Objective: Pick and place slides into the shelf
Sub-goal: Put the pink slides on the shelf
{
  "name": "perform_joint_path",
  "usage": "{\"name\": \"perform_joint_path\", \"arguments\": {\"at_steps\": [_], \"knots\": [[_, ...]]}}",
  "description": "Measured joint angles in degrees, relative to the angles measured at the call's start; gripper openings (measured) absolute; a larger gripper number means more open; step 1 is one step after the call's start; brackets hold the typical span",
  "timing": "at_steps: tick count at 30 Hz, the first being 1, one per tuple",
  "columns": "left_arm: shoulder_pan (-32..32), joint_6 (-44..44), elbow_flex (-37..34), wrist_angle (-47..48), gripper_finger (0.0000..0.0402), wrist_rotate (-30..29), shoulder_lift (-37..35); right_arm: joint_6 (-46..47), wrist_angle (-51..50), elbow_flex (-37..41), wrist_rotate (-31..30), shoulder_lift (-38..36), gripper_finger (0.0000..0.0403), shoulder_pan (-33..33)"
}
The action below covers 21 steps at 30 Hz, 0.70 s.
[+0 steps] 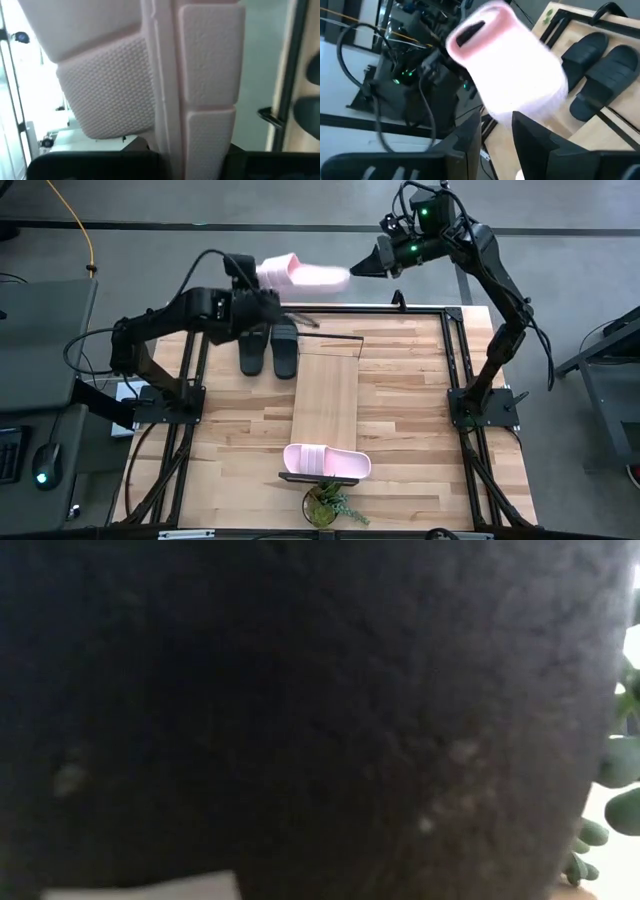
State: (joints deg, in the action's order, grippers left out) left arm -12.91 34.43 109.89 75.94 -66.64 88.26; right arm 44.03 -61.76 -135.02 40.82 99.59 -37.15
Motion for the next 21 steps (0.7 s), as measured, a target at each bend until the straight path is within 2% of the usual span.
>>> {"name": "perform_joint_path", "arguments": {"at_steps": [3, 7, 14, 17, 21], "knots": [[-1.8, 5.5, 0.0, -7.1, 0.0023, 1.3, 0.0, 0.8, -0.1, 0.0, 0.2, 0.0, 0.0113, -0.1], [-3.3, 9.8, 0.0, -12.5, 0.0023, 3.4, 0.0, 2.5, -0.1, 0.0, 2.5, 0.0, 0.0156, -1.3], [-3.7, 10.3, 0.0, -12.8, 0.0023, 4.8, 0.0, 7.6, 0.0, 0.0, 2.7, 0.0, 0.0255, -2.2], [-3.7, 10.3, 0.0, -12.8, 0.0023, 4.9, 0.0, 8.3, -0.1, 0.0, 2.2, 0.1, 0.0279, -2.2], [-3.7, 10.3, 0.0, -12.8, 0.0023, 5.1, 0.0, 8.8, -0.5, 0.0, 2.4, 0.1, 0.0288, -2.2]]}}
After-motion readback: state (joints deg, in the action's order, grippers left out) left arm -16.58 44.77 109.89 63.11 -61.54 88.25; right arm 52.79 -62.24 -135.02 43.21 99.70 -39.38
